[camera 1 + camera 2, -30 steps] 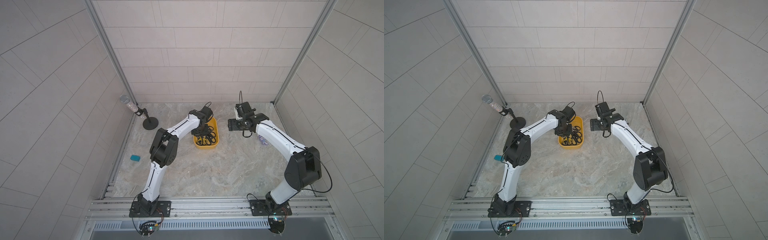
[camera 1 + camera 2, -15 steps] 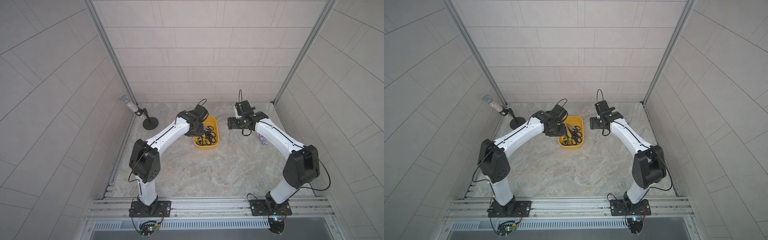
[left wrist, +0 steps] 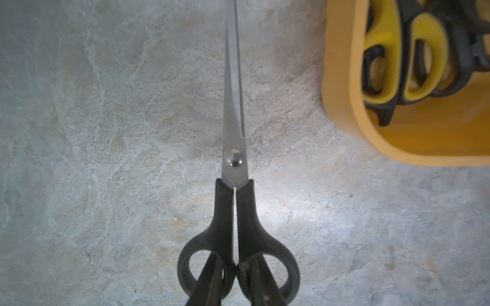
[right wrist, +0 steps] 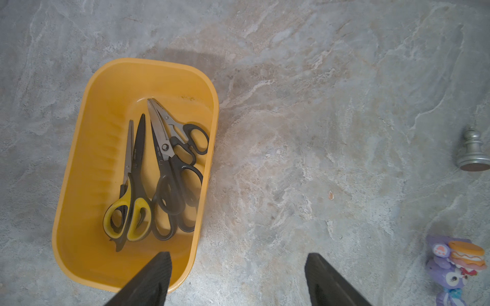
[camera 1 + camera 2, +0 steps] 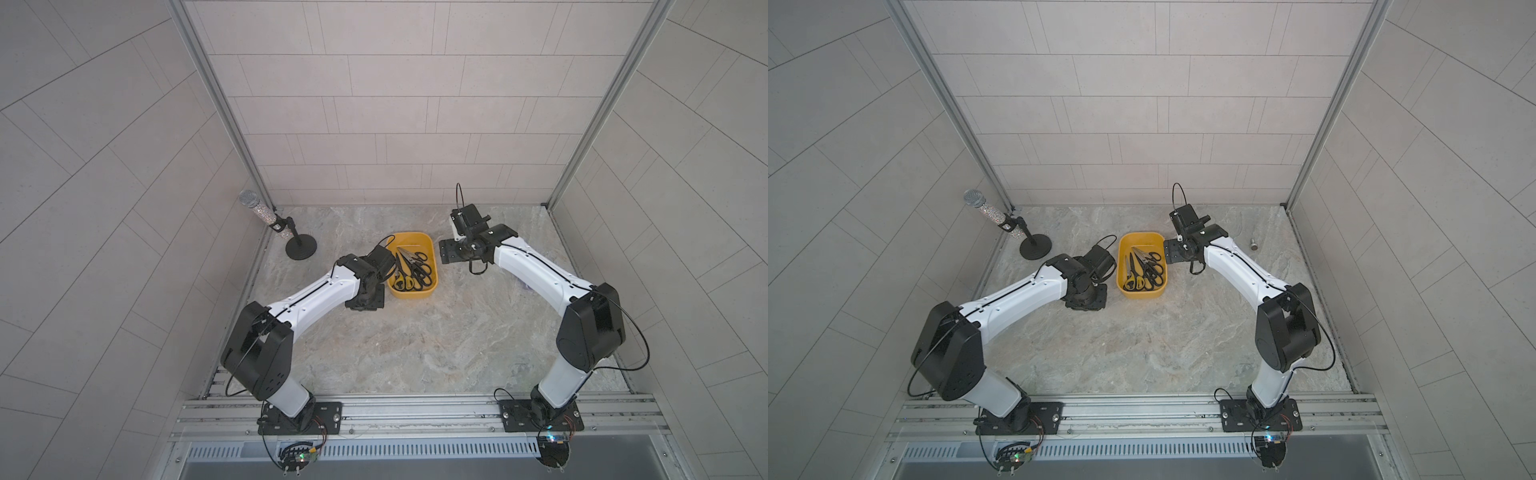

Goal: Take the scissors out of the storage box
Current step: Place the scissors at the center of the board.

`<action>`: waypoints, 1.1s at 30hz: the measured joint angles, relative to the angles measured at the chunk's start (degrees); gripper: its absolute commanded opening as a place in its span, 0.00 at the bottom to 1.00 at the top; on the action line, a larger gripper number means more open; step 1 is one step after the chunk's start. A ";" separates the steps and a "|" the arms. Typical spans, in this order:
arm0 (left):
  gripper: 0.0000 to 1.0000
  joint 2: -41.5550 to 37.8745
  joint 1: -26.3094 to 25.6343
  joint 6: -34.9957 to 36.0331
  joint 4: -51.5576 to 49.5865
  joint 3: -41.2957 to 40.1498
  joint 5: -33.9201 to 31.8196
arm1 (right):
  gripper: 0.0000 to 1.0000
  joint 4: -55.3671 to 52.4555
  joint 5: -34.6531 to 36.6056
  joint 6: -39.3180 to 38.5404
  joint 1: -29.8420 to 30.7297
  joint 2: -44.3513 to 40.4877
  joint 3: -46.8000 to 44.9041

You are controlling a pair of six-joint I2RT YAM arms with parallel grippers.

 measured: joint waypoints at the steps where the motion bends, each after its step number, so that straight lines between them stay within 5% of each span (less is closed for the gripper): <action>1: 0.00 0.28 0.00 0.00 0.57 -0.92 0.37 | 0.84 -0.17 0.02 0.00 0.15 0.11 0.00; 22: 0.01 12.11 0.00 0.68 9.16 -3.72 3.17 | 0.84 -1.97 0.15 0.17 0.57 2.49 2.97; 27: 0.21 12.37 0.11 0.70 9.44 -3.21 3.74 | 0.84 -2.01 0.39 0.13 0.57 2.49 3.21; 33: 0.34 12.37 0.63 0.92 9.18 -1.99 4.87 | 0.84 -2.05 0.74 0.11 0.57 2.51 3.21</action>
